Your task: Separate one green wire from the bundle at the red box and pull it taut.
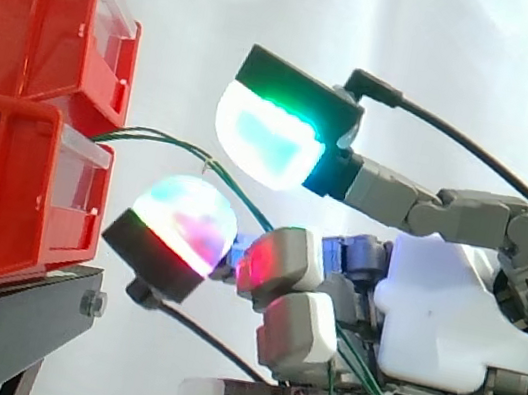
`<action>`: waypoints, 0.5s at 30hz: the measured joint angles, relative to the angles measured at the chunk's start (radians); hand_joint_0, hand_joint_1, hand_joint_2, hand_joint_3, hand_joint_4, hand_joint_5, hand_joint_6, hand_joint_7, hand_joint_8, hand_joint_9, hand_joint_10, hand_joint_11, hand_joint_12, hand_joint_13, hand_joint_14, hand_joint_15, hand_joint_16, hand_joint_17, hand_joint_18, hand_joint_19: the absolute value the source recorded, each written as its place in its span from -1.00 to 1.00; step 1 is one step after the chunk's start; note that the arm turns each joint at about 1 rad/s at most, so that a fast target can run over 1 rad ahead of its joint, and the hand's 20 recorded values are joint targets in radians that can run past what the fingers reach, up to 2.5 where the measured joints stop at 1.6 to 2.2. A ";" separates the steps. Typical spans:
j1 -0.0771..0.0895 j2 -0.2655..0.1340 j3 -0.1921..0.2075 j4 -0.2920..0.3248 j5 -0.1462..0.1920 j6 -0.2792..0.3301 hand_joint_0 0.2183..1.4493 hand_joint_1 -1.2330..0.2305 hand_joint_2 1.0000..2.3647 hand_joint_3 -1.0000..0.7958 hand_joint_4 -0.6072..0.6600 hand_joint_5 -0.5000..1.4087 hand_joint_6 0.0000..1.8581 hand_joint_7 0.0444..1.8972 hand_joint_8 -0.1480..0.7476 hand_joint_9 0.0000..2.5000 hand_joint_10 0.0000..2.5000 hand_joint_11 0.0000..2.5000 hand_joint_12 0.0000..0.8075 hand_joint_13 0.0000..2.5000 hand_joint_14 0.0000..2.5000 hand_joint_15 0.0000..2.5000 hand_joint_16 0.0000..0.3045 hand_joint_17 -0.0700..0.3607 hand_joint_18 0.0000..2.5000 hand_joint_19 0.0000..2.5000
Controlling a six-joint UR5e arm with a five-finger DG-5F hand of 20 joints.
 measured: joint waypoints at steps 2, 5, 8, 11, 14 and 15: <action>0.001 0.000 0.007 0.000 0.001 -0.013 -0.35 -0.28 -0.97 -0.15 0.09 -0.67 -0.11 0.04 -0.07 -0.01 -0.98 -0.13 -0.04 0.11 -0.98 -0.42 -0.72 -0.23 -0.32 -0.65; 0.002 0.001 0.023 -0.004 0.005 -0.032 -0.35 -0.30 -0.97 -0.12 0.08 -0.68 -0.08 -0.02 -0.08 -0.02 -0.98 -0.13 -0.05 0.10 -0.98 -0.41 -0.72 -0.23 -0.32 -0.65; 0.003 0.000 0.031 -0.003 0.006 -0.051 -0.34 -0.30 -0.97 -0.14 0.10 -0.68 -0.07 -0.03 -0.08 -0.03 -0.99 -0.13 -0.05 0.09 -0.98 -0.42 -0.72 -0.22 -0.32 -0.65; 0.003 0.000 0.033 -0.001 0.007 -0.064 -0.34 -0.34 -0.98 -0.26 0.13 -0.69 -0.05 -0.06 -0.08 -0.03 -0.99 -0.14 -0.05 0.08 -0.98 -0.42 -0.72 -0.22 -0.31 -0.64; 0.001 0.000 0.033 -0.002 0.007 -0.067 -0.38 -0.28 -1.00 -0.43 0.16 -0.68 -0.05 -0.07 -0.07 0.00 -0.99 -0.13 -0.05 0.07 -0.98 -0.41 -0.71 -0.22 -0.31 -0.64; -0.001 0.000 0.033 -0.003 0.006 -0.067 -0.40 -0.25 -1.00 -0.44 0.16 -0.68 -0.05 -0.07 -0.06 0.00 -0.98 -0.13 -0.03 0.08 -0.98 -0.42 -0.71 -0.22 -0.31 -0.64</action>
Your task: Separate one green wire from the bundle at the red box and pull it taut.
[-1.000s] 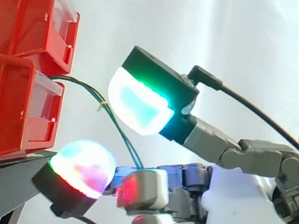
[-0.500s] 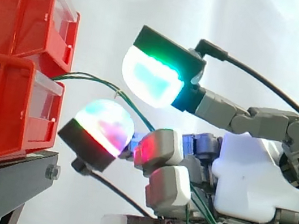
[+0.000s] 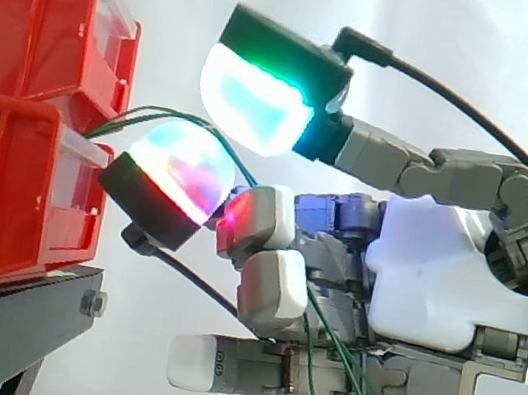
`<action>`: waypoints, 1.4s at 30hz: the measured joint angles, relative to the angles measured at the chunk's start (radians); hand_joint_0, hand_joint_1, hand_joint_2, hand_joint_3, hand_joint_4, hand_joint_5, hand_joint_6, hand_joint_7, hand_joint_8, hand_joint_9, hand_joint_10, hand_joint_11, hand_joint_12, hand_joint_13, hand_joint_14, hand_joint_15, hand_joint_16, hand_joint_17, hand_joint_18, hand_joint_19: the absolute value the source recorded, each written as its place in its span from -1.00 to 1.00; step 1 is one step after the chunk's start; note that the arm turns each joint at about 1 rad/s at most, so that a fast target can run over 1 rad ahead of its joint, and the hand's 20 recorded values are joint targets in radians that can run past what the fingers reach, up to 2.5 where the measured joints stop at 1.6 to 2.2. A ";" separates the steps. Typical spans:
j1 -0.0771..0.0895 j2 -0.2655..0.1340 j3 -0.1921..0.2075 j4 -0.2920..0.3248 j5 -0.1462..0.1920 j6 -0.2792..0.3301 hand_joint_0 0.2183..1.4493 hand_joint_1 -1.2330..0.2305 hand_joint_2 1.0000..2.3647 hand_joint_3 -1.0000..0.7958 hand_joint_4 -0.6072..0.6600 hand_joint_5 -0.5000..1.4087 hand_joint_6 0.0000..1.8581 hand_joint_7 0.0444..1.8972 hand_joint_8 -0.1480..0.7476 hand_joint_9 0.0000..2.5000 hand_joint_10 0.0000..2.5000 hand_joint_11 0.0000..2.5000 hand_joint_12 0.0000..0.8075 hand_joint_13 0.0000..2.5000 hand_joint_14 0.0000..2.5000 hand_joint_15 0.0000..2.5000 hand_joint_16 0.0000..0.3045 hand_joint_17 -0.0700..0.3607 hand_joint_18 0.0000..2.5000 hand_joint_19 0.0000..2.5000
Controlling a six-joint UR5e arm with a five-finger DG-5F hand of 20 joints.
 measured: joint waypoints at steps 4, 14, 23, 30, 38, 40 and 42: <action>-0.005 0.000 0.000 -0.002 -0.003 0.003 -0.46 -0.10 -1.00 -0.44 0.18 -0.67 -0.06 -0.06 -0.04 0.01 -0.99 -0.15 -0.02 0.08 -0.98 -0.42 -0.70 -0.19 -0.30 -0.63; -0.013 0.000 -0.001 -0.005 -0.008 0.017 -0.39 -0.15 -0.97 -0.10 0.15 -0.67 -0.03 -0.01 -0.01 -0.01 -0.98 -0.15 -0.01 0.06 -0.98 -0.42 -0.68 -0.17 -0.29 -0.61; -0.017 0.000 0.000 -0.006 -0.008 0.019 -0.35 -0.31 -0.97 -0.09 0.05 -0.68 -0.02 -0.03 -0.04 -0.06 -0.98 -0.15 -0.05 0.01 -0.98 -0.41 -0.69 -0.18 -0.30 -0.60; -0.018 0.000 -0.001 -0.018 -0.009 0.020 -0.24 -0.44 -0.98 -0.25 -0.03 -0.68 -0.01 0.00 -0.07 -0.09 -0.98 -0.17 -0.09 -0.03 -0.98 -0.42 -0.69 -0.18 -0.30 -0.62; -0.018 0.000 -0.001 -0.068 -0.009 0.026 -0.21 -0.43 -1.00 -0.44 0.08 -0.68 -0.03 -0.01 -0.07 -0.09 -0.98 -0.20 -0.10 -0.03 -0.98 -0.43 -0.69 -0.19 -0.31 -0.61; -0.018 0.000 -0.001 -0.074 -0.009 0.028 -0.25 -0.40 -1.00 -0.44 0.11 -0.67 -0.03 0.00 -0.07 -0.08 -0.98 -0.20 -0.10 -0.03 -0.98 -0.42 -0.70 -0.19 -0.30 -0.61; -0.019 0.001 -0.001 -0.081 -0.010 0.036 -0.31 -0.37 -1.00 -0.44 0.13 -0.67 -0.03 0.00 -0.07 -0.07 -0.98 -0.20 -0.09 -0.03 -0.98 -0.42 -0.70 -0.19 -0.30 -0.60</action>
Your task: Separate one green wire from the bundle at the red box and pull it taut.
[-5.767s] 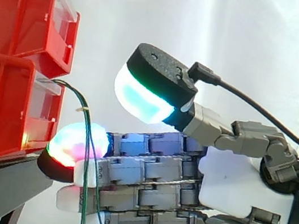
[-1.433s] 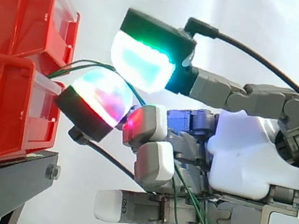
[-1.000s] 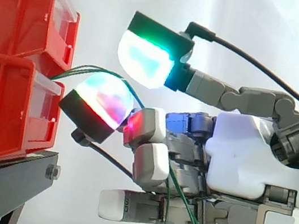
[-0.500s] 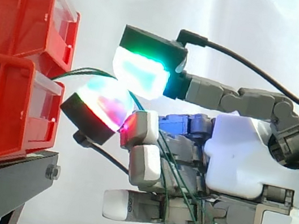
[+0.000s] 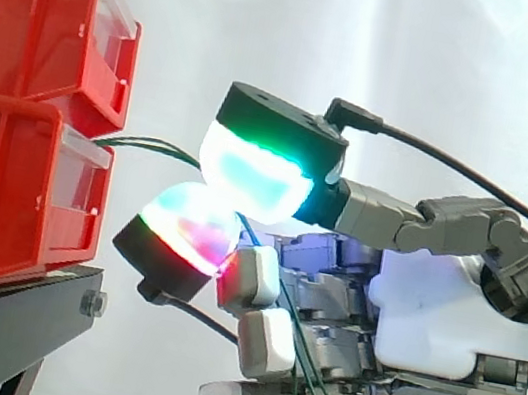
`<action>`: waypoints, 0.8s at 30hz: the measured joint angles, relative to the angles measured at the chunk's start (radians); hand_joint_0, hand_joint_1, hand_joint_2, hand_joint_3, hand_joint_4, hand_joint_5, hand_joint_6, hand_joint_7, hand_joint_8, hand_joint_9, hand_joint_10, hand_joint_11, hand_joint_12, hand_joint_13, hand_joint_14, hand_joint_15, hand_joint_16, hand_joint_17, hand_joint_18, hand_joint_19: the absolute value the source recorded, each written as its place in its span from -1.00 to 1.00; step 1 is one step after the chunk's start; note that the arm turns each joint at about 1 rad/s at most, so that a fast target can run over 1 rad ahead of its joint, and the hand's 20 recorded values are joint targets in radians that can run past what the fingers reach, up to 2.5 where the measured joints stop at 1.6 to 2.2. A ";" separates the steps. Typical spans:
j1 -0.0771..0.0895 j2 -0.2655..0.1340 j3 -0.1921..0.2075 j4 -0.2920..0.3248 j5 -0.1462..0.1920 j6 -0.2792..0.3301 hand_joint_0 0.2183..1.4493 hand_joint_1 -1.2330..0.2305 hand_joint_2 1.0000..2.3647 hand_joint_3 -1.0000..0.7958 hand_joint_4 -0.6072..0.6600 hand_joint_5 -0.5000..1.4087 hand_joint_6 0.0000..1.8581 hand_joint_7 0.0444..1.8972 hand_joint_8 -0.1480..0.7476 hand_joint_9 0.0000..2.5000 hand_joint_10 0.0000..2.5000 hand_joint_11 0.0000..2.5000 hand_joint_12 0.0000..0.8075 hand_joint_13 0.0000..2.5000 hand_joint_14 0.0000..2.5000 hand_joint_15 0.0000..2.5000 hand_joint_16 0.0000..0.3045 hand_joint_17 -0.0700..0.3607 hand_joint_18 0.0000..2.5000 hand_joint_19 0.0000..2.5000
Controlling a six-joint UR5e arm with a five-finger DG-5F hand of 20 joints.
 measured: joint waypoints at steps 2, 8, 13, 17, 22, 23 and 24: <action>-0.001 0.000 0.000 -0.007 -0.001 0.009 -0.37 -0.33 -1.00 -0.44 0.14 -0.67 -0.03 0.00 -0.07 -0.07 -0.98 -0.20 -0.07 -0.02 -0.98 -0.42 -0.69 -0.19 -0.30 -0.59; -0.007 0.002 0.001 -0.025 -0.002 0.025 -0.44 0.00 -1.00 -0.44 0.15 -0.67 -0.04 0.02 -0.05 -0.05 -0.98 -0.22 -0.05 0.00 -0.98 -0.42 -0.68 -0.16 -0.28 -0.56; -0.011 0.009 0.001 -0.028 -0.002 0.025 -0.38 -0.03 -0.98 -0.22 0.13 -0.67 -0.04 0.08 -0.05 -0.08 -0.98 -0.22 -0.04 -0.01 -0.98 -0.41 -0.67 -0.16 -0.28 -0.55; -0.014 0.012 0.001 -0.035 -0.002 0.023 -0.38 -0.18 -0.97 -0.01 0.17 -0.67 -0.02 0.09 0.02 -0.08 -0.99 -0.22 0.02 0.00 -0.98 -0.43 -0.64 -0.10 -0.25 -0.57; -0.017 0.013 0.002 -0.040 -0.006 0.023 -0.36 -0.26 -0.97 -0.01 0.10 -0.68 0.00 0.02 -0.01 -0.11 -0.99 -0.21 -0.01 -0.02 -0.98 -0.42 -0.64 -0.10 -0.25 -0.57; -0.018 0.013 0.003 -0.041 -0.007 0.022 -0.35 -0.31 -0.97 -0.01 0.06 -0.68 0.00 0.02 -0.03 -0.13 -0.99 -0.21 -0.03 -0.03 -0.98 -0.42 -0.65 -0.12 -0.27 -0.57; -0.018 0.013 0.003 -0.041 -0.009 0.022 -0.34 -0.34 -0.97 -0.01 0.02 -0.69 0.00 0.03 -0.04 -0.13 -0.99 -0.21 -0.05 -0.03 -0.98 -0.41 -0.66 -0.13 -0.27 -0.57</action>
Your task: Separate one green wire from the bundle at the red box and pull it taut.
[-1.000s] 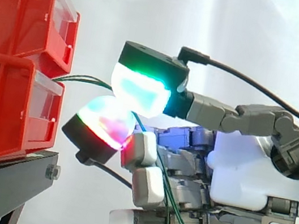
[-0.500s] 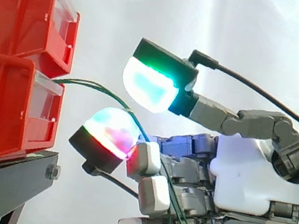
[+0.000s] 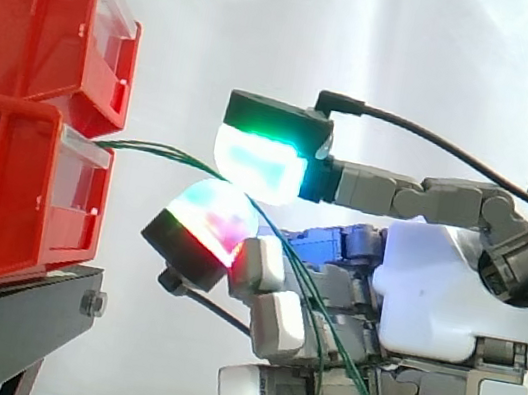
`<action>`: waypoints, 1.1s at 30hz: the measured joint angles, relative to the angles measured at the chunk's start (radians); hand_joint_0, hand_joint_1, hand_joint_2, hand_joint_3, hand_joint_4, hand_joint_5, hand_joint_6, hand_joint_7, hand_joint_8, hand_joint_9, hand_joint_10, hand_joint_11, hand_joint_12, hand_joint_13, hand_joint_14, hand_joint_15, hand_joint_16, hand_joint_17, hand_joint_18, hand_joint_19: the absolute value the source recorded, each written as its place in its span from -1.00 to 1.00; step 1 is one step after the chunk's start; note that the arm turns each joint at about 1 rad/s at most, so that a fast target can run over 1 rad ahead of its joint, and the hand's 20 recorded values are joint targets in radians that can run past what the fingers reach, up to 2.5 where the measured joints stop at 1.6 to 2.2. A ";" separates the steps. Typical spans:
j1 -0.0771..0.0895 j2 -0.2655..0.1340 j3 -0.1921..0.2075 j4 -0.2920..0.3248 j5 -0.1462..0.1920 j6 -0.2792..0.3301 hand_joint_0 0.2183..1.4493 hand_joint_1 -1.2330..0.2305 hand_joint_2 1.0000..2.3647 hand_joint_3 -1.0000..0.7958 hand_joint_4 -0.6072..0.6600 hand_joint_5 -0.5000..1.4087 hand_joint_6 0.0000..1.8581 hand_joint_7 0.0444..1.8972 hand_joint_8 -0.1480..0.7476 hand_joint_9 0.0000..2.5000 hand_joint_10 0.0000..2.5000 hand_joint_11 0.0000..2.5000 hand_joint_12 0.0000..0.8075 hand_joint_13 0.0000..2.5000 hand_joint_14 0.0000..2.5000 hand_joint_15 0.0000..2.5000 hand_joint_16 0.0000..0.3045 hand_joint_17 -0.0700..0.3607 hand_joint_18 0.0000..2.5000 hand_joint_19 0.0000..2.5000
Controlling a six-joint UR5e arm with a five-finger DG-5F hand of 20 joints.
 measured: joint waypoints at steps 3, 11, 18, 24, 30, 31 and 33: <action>0.000 0.001 0.006 -0.002 -0.001 -0.002 -0.31 -0.39 -0.97 -0.02 -0.03 -0.69 0.01 0.05 -0.07 -0.15 -0.98 -0.20 -0.08 -0.05 -0.98 -0.41 -0.67 -0.15 -0.29 -0.57; 0.000 0.000 0.022 -0.018 -0.003 -0.010 -0.20 -0.43 -0.99 -0.29 0.00 -0.70 0.00 -0.03 -0.09 -0.17 -0.98 -0.21 -0.11 -0.07 -0.98 -0.42 -0.68 -0.17 -0.30 -0.59; 0.001 0.002 0.023 -0.023 -0.002 -0.008 -0.16 -0.47 -1.00 -0.41 0.00 -0.69 0.00 0.00 -0.10 -0.16 -0.98 -0.23 -0.11 -0.07 -0.98 -0.43 -0.69 -0.18 -0.30 -0.60; 0.002 0.003 0.023 -0.029 -0.002 -0.004 -0.31 -0.36 -1.00 -0.44 0.10 -0.68 -0.01 0.00 -0.09 -0.13 -0.98 -0.23 -0.11 -0.06 -0.98 -0.42 -0.69 -0.18 -0.30 -0.57; 0.003 0.003 0.023 -0.040 -0.002 0.001 -0.53 -0.04 -1.00 -0.44 0.16 -0.67 -0.02 0.01 -0.01 -0.08 -0.98 -0.23 -0.02 -0.02 -0.98 -0.42 -0.65 -0.11 -0.25 -0.56; 0.003 0.003 0.023 -0.042 -0.002 0.001 -0.53 -0.02 -1.00 -0.44 0.16 -0.67 -0.03 0.01 -0.03 -0.08 -0.99 -0.24 -0.02 -0.02 -0.98 -0.42 -0.65 -0.11 -0.25 -0.55; 0.002 0.003 0.023 -0.046 -0.002 0.002 -0.46 0.09 -1.00 -0.44 0.15 -0.67 -0.03 0.05 -0.06 -0.09 -0.98 -0.23 -0.04 -0.02 -0.98 -0.42 -0.66 -0.13 -0.26 -0.54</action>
